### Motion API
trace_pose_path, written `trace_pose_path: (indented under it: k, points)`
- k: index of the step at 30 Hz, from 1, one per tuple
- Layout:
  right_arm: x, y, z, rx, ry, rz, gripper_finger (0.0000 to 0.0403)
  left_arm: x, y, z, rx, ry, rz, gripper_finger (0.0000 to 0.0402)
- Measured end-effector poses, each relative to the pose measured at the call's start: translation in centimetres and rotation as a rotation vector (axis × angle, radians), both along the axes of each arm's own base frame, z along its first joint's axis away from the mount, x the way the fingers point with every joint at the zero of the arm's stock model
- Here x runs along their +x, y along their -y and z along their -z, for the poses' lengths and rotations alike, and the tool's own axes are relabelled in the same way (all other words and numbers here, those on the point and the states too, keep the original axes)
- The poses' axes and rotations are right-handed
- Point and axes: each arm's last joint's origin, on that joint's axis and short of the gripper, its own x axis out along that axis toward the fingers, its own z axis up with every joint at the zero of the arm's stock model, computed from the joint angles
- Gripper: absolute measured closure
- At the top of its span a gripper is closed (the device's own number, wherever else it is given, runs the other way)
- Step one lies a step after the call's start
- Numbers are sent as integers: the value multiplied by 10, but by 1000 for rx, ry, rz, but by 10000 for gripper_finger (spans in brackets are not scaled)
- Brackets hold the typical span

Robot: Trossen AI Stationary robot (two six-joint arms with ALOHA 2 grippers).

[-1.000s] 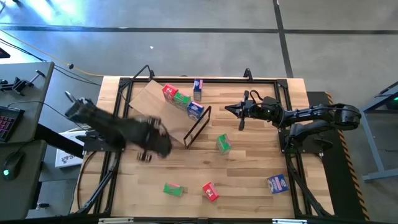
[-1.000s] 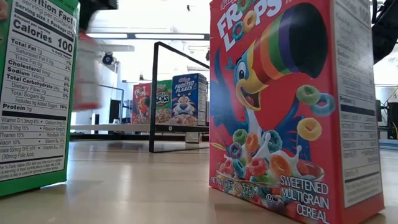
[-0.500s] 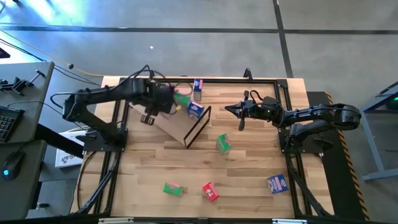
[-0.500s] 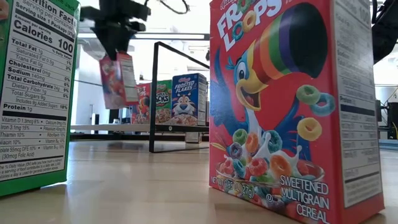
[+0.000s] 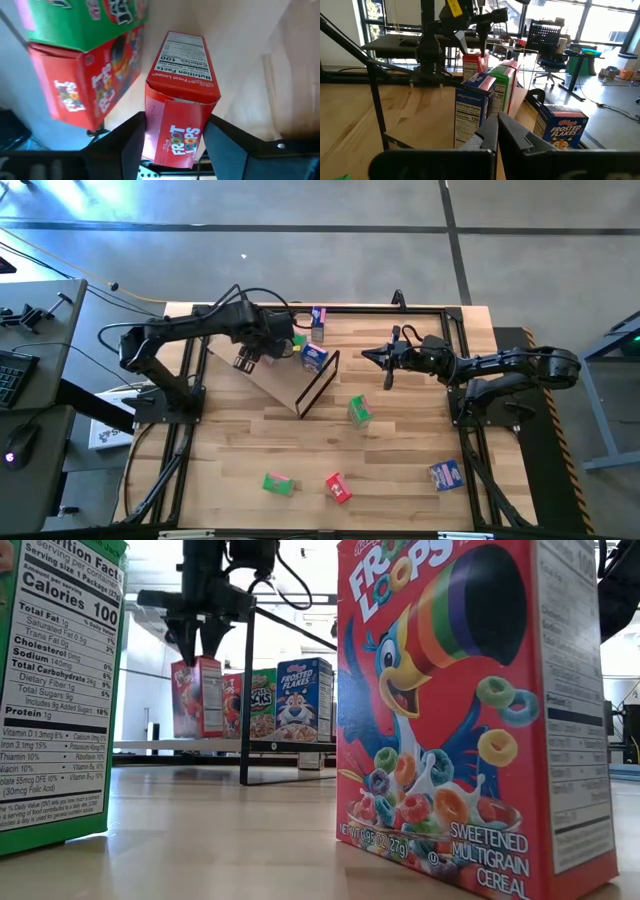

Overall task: Stack cereal on shelf
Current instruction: Put the bottom left red cereal on the shelf, then adjust the red cereal on the shelf

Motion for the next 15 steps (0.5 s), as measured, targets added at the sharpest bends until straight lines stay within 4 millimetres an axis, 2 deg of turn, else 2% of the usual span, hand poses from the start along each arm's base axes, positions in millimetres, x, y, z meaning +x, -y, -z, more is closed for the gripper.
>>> trace_pose_path:
  k: [7,15]
  points:
    - [0,0,0,-4,-1,0,403,0,-1,-1,26,15,-21,198]
    - [0,0,0,-4,-1,0,403,-1,-1,-1,47,0,-31,195]
